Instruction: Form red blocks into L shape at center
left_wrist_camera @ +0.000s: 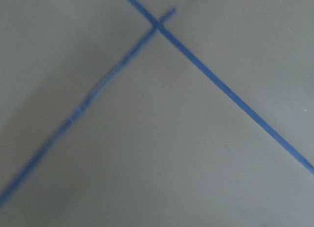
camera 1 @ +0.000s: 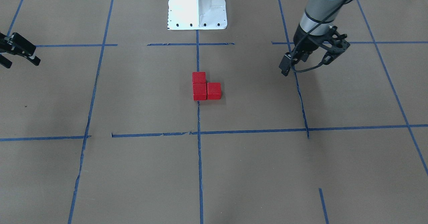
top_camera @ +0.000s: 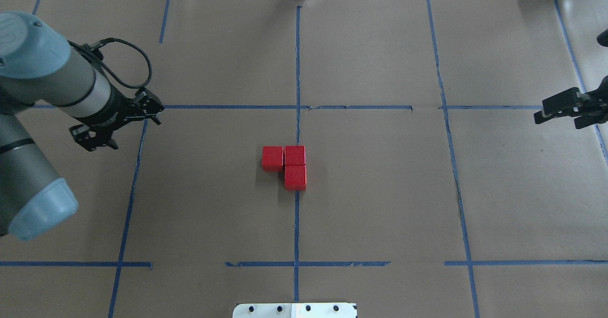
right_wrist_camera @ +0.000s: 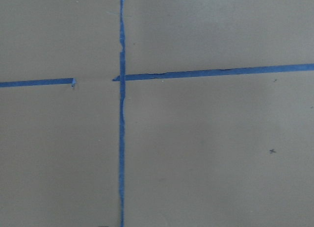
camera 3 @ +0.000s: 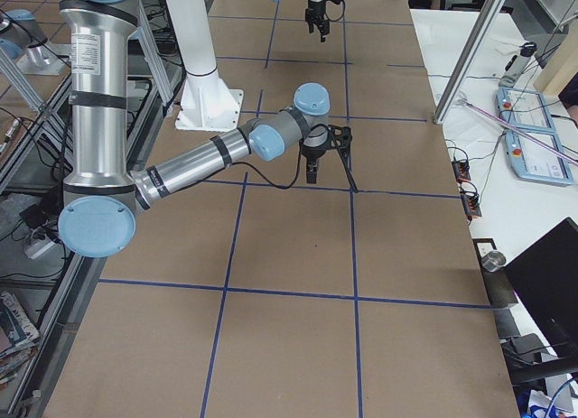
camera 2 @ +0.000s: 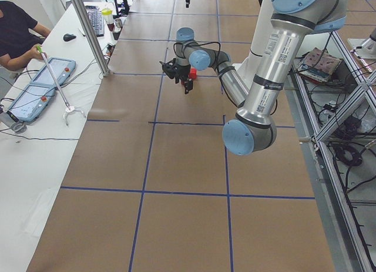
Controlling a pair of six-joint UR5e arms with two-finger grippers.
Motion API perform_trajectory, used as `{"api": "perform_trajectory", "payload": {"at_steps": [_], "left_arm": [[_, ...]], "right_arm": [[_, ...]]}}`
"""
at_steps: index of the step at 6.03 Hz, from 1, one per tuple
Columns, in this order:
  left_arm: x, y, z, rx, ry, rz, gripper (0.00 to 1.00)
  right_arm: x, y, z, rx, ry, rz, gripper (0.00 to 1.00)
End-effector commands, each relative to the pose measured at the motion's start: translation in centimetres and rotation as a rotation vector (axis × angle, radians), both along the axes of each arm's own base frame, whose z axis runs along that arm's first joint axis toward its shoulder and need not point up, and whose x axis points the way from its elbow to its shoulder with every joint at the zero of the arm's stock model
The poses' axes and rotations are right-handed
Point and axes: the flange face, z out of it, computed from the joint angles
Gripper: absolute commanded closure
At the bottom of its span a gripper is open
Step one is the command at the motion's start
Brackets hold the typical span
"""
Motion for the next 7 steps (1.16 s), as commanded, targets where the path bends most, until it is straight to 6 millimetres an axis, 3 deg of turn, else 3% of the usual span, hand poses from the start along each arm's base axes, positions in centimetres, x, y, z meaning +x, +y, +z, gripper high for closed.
{"api": "perform_trajectory", "payload": {"at_steps": [1,3,4,5,7], "left_arm": [[-13.4,-1.4,8.8,0.143,0.005,0.219,0.00],[-25.8,-0.3,18.4,0.313,-0.012,0.398,0.00],[-31.2,-1.0,24.0,0.363,-0.027,0.458,0.00],[-36.2,-1.2,29.2,0.404,0.023,0.474,0.00],[-36.6,-1.2,28.8,0.431,0.011,0.493,0.00]], "right_arm": [[6.4,0.5,7.4,0.067,0.046,-0.051,0.00],[11.4,2.0,13.2,0.137,0.087,-0.103,0.00],[13.7,2.7,14.9,0.127,0.083,-0.116,0.00],[14.6,3.1,15.8,0.122,0.088,-0.175,0.00],[15.0,3.1,15.1,0.082,0.089,-0.156,0.00]]}}
